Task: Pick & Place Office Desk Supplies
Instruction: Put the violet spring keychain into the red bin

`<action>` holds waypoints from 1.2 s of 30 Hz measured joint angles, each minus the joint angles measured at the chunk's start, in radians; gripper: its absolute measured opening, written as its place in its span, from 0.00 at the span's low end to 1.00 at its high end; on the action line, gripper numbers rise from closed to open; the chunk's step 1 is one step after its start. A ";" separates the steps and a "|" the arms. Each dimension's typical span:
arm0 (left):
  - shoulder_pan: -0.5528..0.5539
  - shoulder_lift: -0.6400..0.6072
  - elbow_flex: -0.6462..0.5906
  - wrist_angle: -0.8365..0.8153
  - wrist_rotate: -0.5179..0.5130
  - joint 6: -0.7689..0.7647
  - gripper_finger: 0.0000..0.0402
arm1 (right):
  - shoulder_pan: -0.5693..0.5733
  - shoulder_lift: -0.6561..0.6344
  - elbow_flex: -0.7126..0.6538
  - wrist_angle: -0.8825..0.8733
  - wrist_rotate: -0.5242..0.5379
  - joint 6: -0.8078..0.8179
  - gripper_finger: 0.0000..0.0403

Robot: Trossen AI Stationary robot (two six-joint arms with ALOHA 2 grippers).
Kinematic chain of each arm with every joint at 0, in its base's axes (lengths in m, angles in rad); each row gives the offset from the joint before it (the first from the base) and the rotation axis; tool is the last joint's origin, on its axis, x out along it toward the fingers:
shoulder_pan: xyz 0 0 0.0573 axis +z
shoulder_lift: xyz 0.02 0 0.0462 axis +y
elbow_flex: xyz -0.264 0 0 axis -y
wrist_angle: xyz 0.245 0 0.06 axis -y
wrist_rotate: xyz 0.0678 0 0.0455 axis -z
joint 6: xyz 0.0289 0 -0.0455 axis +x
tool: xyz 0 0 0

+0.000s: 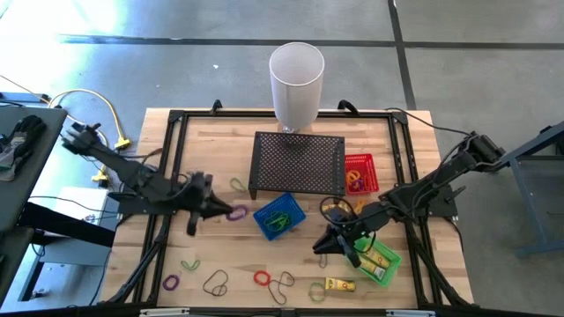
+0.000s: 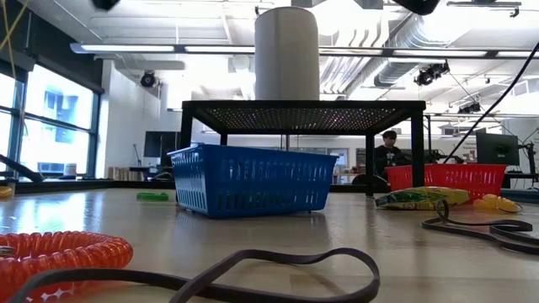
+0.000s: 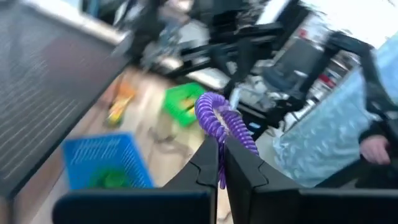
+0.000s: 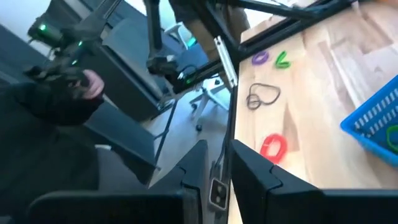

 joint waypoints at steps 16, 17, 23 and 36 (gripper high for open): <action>-0.174 0.392 0.137 0.310 -0.405 0.939 0.00 | -0.128 0.000 0.000 0.131 0.071 0.054 0.38; -0.169 0.388 0.140 0.310 -0.400 0.966 0.00 | -0.136 0.000 0.000 0.138 0.071 0.039 0.42; -0.111 0.348 0.141 0.310 -0.364 1.070 0.00 | -0.152 0.005 0.000 0.202 0.149 -0.174 0.56; 0.086 0.418 0.141 0.355 -0.243 1.075 0.00 | -0.161 0.010 0.001 0.243 0.317 -0.357 0.52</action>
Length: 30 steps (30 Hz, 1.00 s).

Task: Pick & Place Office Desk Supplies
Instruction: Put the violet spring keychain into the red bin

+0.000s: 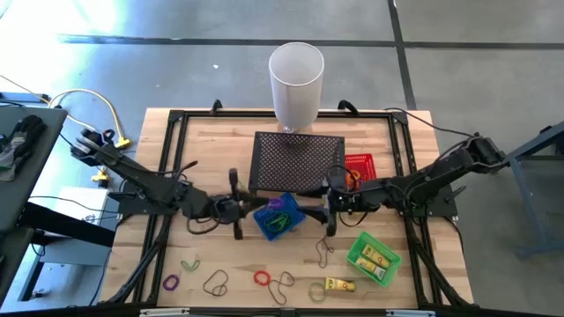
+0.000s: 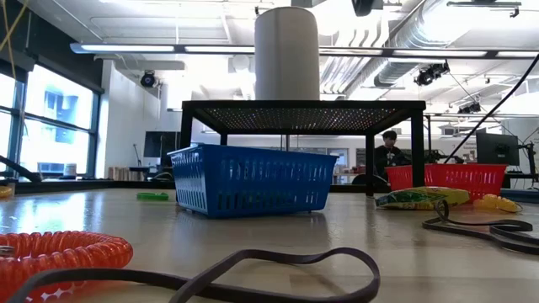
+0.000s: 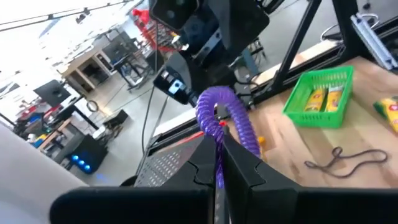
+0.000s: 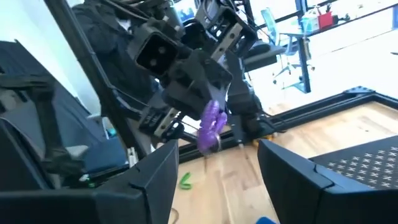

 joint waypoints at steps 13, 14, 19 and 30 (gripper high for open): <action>0.004 0.091 0.000 0.002 -0.057 0.045 0.00 | -0.018 0.090 0.000 -0.005 0.097 -0.001 0.52; 0.004 0.095 0.000 0.008 -0.056 0.045 0.00 | -0.017 0.102 0.000 -0.006 0.106 -0.001 0.52; 0.004 0.110 0.000 0.011 -0.053 0.024 0.00 | -0.008 0.146 0.000 0.026 0.175 -0.029 0.52; -0.001 0.110 0.000 0.009 -0.053 0.002 0.00 | -0.013 0.154 0.000 0.040 0.122 -0.051 0.52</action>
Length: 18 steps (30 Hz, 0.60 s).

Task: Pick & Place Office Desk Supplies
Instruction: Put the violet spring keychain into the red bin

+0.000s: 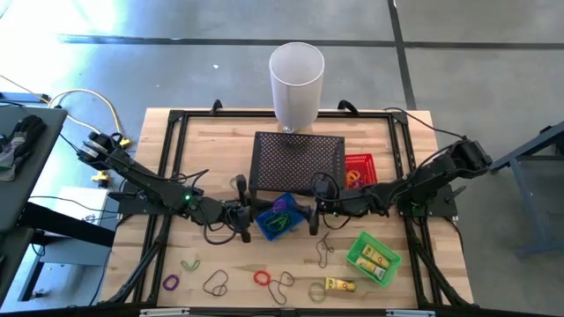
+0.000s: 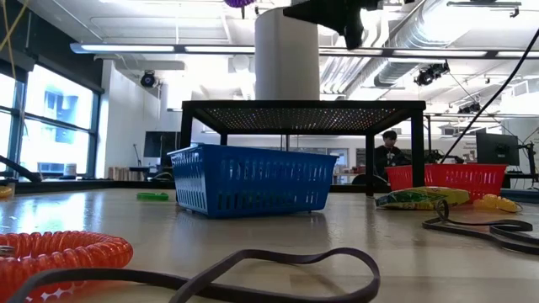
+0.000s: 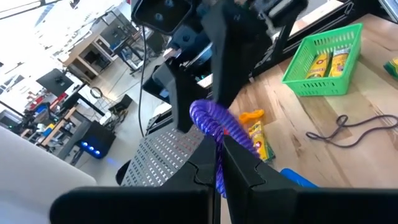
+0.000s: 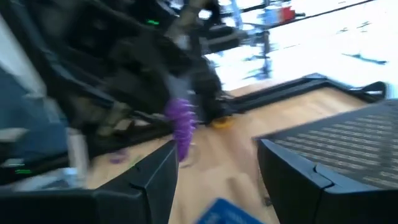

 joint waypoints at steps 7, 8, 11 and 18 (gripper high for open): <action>0.000 0.000 0.000 -0.006 -0.001 -0.005 0.00 | -0.005 0.000 0.000 0.014 -0.112 0.076 0.54; 0.000 0.000 0.000 -0.006 -0.001 -0.005 0.00 | -0.005 0.000 0.000 0.016 -0.112 0.076 0.55; 0.000 0.000 0.000 -0.006 -0.001 -0.018 0.00 | -0.014 0.000 0.000 0.016 -0.111 0.076 0.57; 0.000 0.000 0.000 -0.006 0.007 -0.028 0.00 | -0.062 0.000 0.000 0.015 -0.253 0.076 0.58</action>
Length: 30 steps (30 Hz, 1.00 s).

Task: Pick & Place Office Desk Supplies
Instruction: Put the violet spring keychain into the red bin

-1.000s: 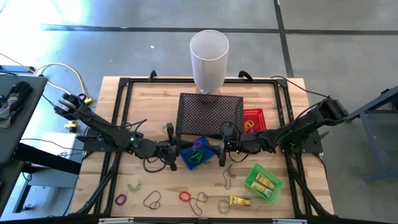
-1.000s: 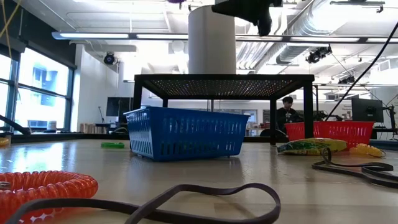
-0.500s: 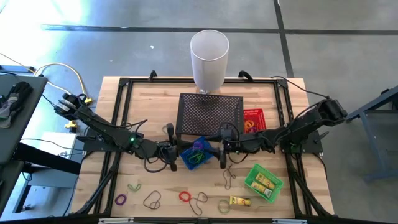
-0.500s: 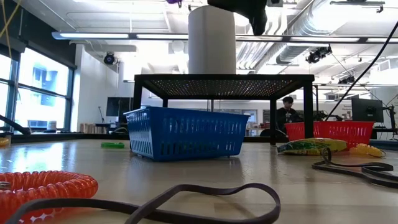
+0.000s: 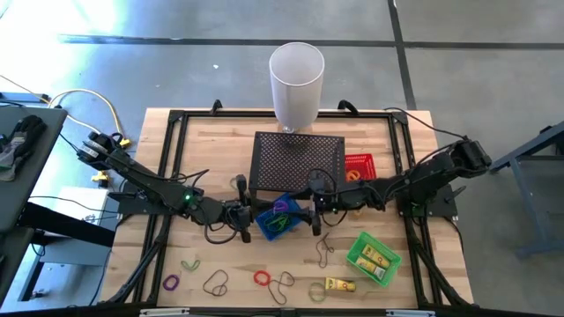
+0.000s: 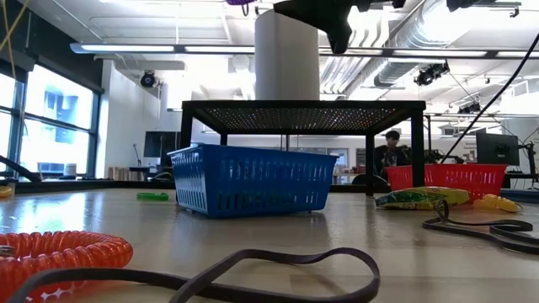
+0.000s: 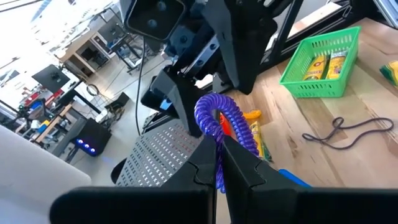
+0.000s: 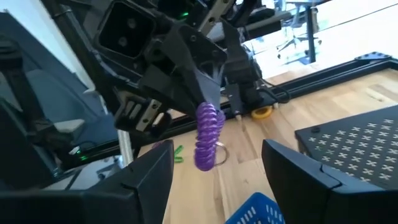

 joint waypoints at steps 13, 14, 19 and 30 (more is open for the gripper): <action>0.009 0.008 0.000 0.004 0.001 -0.038 0.00 | -0.034 0.000 0.000 0.001 -0.047 -0.003 0.51; 0.010 0.014 0.000 0.003 0.001 -0.038 0.00 | -0.036 0.000 0.000 0.001 -0.050 -0.006 0.50; 0.030 0.040 0.000 0.001 0.003 -0.055 0.00 | -0.037 0.000 0.000 0.000 -0.068 -0.007 0.46; 0.040 0.045 0.000 0.072 0.023 -0.039 0.00 | -0.037 0.000 0.000 -0.044 -0.096 -0.004 0.30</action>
